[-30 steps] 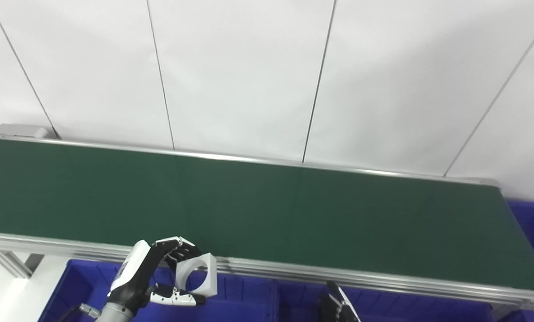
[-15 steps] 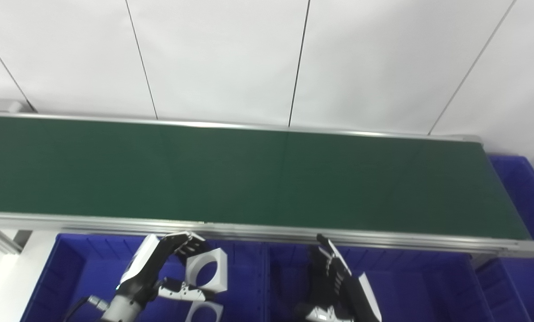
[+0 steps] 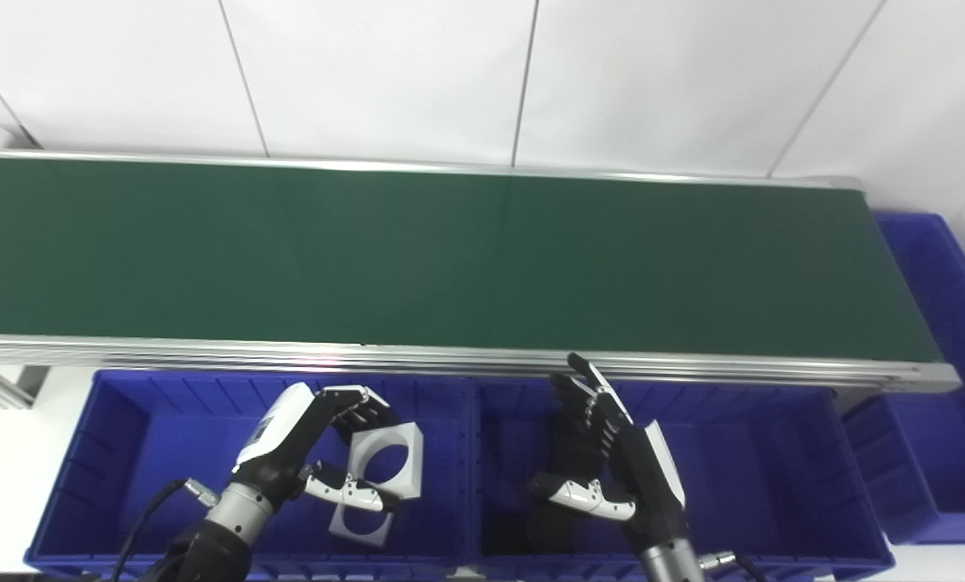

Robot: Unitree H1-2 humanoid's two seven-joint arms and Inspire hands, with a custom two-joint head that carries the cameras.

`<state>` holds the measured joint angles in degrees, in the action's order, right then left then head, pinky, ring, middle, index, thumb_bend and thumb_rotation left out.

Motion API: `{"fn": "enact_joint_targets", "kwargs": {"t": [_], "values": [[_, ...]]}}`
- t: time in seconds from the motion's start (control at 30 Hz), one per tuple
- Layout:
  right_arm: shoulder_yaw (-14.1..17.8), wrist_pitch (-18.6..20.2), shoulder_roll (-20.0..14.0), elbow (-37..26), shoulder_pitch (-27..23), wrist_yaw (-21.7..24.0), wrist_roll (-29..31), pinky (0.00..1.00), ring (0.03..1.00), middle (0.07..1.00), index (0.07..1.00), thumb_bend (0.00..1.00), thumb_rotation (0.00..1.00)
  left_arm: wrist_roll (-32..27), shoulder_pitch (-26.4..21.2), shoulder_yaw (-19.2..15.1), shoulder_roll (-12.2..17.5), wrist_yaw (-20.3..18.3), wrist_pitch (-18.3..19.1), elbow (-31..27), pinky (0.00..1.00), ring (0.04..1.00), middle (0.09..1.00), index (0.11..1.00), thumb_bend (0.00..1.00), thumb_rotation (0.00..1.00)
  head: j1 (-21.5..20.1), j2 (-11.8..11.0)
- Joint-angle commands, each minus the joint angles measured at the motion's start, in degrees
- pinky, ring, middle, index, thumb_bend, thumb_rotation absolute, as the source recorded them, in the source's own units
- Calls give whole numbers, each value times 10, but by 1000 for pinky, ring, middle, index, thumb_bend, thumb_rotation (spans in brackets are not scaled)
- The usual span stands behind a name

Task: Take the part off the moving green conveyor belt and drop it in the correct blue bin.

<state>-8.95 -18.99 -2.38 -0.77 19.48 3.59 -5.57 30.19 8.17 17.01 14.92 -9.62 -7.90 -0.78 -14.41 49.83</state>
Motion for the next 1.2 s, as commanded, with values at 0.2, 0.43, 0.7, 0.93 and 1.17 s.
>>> {"fn": "enact_joint_targets", "kwargs": {"t": [0.2, 0.43, 0.7, 0.93, 1.17], "values": [[0, 12, 4, -33, 0, 0, 3, 835, 847, 850, 940, 953, 391, 95, -17, 18, 18, -17, 65, -40, 673, 700, 734, 633, 680, 72, 1, 11], [-1, 12, 4, -36, 1, 1, 5, 834, 850, 854, 942, 947, 388, 93, -14, 17, 31, -81, 126, -86, 813, 876, 908, 837, 885, 226, 2, 14], [-1, 15, 5, -37, 0, 0, 3, 827, 843, 848, 935, 950, 390, 2, 2, -12, 37, -92, 107, -109, 781, 913, 970, 956, 917, 245, 1, 14], [-2, 22, 4, -41, 2, 0, 1, 825, 844, 850, 937, 948, 388, -190, 9, -43, 13, -98, 20, -76, 835, 911, 942, 924, 942, 270, 2, 10], [-2, 15, 1, -36, 1, 4, 8, 840, 854, 862, 941, 949, 393, -315, 17, -51, -26, -106, -37, -46, 828, 882, 904, 880, 972, 231, 4, 7]]}}
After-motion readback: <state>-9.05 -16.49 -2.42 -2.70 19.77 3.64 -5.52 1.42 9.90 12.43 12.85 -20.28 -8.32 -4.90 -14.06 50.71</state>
